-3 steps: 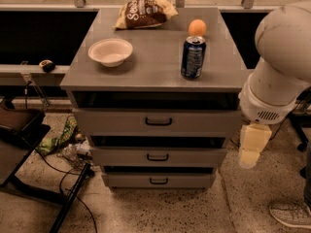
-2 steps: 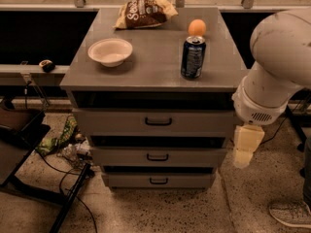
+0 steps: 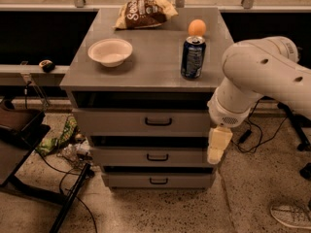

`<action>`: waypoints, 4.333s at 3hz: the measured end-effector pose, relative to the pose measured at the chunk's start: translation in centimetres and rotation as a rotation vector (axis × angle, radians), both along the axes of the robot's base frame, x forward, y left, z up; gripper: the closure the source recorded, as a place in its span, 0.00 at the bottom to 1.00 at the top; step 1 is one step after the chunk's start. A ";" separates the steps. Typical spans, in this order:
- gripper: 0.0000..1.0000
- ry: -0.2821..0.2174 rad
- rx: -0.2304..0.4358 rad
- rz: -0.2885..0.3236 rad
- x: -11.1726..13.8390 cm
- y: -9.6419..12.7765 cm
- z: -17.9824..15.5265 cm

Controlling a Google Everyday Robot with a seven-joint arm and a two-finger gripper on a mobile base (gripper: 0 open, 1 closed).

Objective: Open top drawer

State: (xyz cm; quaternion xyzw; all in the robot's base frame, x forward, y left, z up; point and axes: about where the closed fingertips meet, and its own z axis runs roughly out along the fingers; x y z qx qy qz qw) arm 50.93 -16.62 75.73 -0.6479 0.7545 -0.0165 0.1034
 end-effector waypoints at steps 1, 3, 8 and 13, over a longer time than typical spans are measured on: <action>0.00 -0.002 -0.006 -0.001 0.1 0.1 -0.1; 0.00 0.016 -0.068 -0.048 2.5 0.4 -1.3; 0.42 0.032 -0.005 -0.150 6.7 0.6 -7.7; 0.33 0.033 -0.006 -0.167 6.2 0.2 -7.2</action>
Offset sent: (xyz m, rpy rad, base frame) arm 0.0285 0.0082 -0.0154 -0.0714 0.0180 -0.0402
